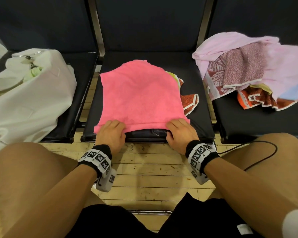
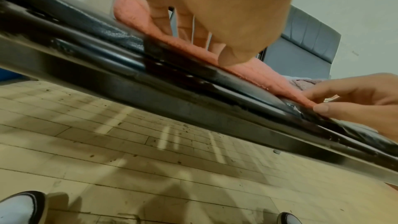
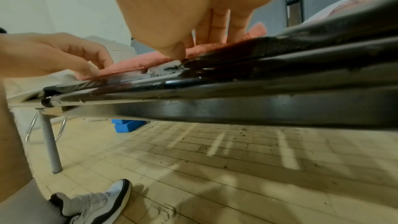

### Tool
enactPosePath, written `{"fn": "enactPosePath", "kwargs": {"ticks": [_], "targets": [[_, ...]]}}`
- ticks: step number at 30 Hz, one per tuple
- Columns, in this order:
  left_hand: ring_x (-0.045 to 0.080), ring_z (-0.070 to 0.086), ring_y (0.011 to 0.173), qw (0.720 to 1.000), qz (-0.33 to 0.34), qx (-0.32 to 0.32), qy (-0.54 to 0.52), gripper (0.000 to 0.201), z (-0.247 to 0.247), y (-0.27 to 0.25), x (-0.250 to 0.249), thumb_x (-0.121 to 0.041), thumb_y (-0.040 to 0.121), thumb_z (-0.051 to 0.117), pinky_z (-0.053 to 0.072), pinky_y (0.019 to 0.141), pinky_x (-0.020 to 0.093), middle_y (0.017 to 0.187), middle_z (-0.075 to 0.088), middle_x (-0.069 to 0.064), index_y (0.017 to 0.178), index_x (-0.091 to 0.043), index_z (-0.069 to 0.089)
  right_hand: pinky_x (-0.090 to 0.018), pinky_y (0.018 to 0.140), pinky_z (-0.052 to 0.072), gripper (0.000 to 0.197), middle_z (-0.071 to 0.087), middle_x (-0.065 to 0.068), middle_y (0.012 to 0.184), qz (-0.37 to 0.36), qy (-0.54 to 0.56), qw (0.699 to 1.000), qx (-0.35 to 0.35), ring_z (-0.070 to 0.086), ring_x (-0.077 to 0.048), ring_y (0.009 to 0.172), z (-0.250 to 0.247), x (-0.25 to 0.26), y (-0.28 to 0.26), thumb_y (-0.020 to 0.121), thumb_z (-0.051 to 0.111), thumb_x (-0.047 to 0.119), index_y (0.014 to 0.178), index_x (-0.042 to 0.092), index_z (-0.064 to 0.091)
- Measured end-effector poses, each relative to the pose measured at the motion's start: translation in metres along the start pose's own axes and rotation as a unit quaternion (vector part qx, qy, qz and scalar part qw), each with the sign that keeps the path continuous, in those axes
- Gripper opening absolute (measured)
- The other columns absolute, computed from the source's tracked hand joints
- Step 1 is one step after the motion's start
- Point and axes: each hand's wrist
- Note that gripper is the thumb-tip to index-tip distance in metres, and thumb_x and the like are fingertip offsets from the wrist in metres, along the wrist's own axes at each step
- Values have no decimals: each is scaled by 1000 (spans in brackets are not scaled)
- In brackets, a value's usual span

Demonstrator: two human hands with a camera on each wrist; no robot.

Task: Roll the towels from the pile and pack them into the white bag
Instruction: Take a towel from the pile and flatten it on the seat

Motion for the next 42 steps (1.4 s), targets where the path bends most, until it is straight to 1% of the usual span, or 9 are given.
{"fn": "enactPosePath", "kwargs": {"ticks": [3, 9, 15, 18, 23, 25, 29, 32, 42], "targets": [[28, 51, 100, 1000, 2, -3, 9, 24, 2, -1, 0, -26, 83, 56, 41, 90, 46, 103, 60, 3, 102, -14, 64, -42, 89, 50, 23, 69, -4, 99, 0, -7, 1000, -15, 61, -28, 95, 1, -1, 1, 73, 72, 6, 96, 12, 72], [30, 52, 111, 1000, -9, 11, 19, 27, 1, 3, 1, -13, 91, 52, 36, 102, 45, 117, 64, 7, 117, -13, 60, -42, 105, 33, 41, 63, -8, 120, 20, -8, 998, 58, 52, -31, 115, -4, -8, 7, 84, 53, -2, 121, 10, 62], [29, 55, 112, 998, -25, 48, 41, 35, 1, 2, -1, -18, 94, 53, 35, 104, 45, 123, 63, 4, 129, -19, 55, -35, 102, 34, 44, 60, -9, 128, 38, 12, 997, 73, 51, -30, 117, -8, -8, 7, 88, 45, 1, 131, 10, 53], [30, 55, 99, 999, -24, -5, 41, 24, 1, -1, 2, -19, 93, 53, 40, 91, 47, 107, 62, 5, 115, -17, 64, -40, 89, 43, 32, 64, -10, 114, 21, 17, 1000, 15, 59, -34, 101, -6, -8, 4, 88, 55, 3, 119, 8, 61], [32, 54, 90, 997, 16, -50, 49, 24, 3, 2, 0, 2, 76, 68, 41, 78, 45, 98, 63, 8, 96, -13, 69, -35, 80, 29, 35, 66, -2, 93, -66, -38, 996, -50, 54, -25, 92, 2, -12, 5, 56, 75, -8, 83, 14, 70], [31, 55, 88, 998, 29, -31, 35, 26, 5, 1, -2, 6, 76, 65, 45, 77, 43, 98, 65, 8, 96, -10, 70, -38, 82, 45, 41, 69, -5, 90, -78, -22, 996, -31, 63, -29, 86, 2, -8, 3, 49, 78, -10, 84, 10, 74], [31, 56, 87, 999, 27, -32, 10, 22, 6, -3, -1, -13, 83, 55, 47, 78, 44, 97, 66, 8, 99, -10, 70, -44, 85, 55, 18, 68, -6, 97, -24, 9, 1000, 13, 62, -29, 91, 2, -3, 0, 75, 69, 7, 93, 10, 71], [31, 56, 93, 999, 29, -27, 13, 32, 7, -5, 0, -26, 82, 54, 47, 83, 47, 101, 66, 6, 106, -11, 68, -41, 81, 56, 25, 68, -7, 95, -14, 15, 1000, 22, 64, -31, 89, 3, -5, -2, 70, 71, -1, 93, 9, 69], [32, 49, 111, 999, -18, 31, 18, 39, 6, 0, 4, -13, 92, 49, 38, 99, 46, 122, 62, 10, 130, -12, 57, -43, 101, 37, 54, 58, -13, 130, -3, 3, 995, 98, 53, -36, 116, -11, 6, 2, 81, 48, -4, 133, 9, 51]]}}
Point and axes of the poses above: each hand's wrist, its own y-axis towards the middle knuckle, its own z-axis out of the palm, x = y × z
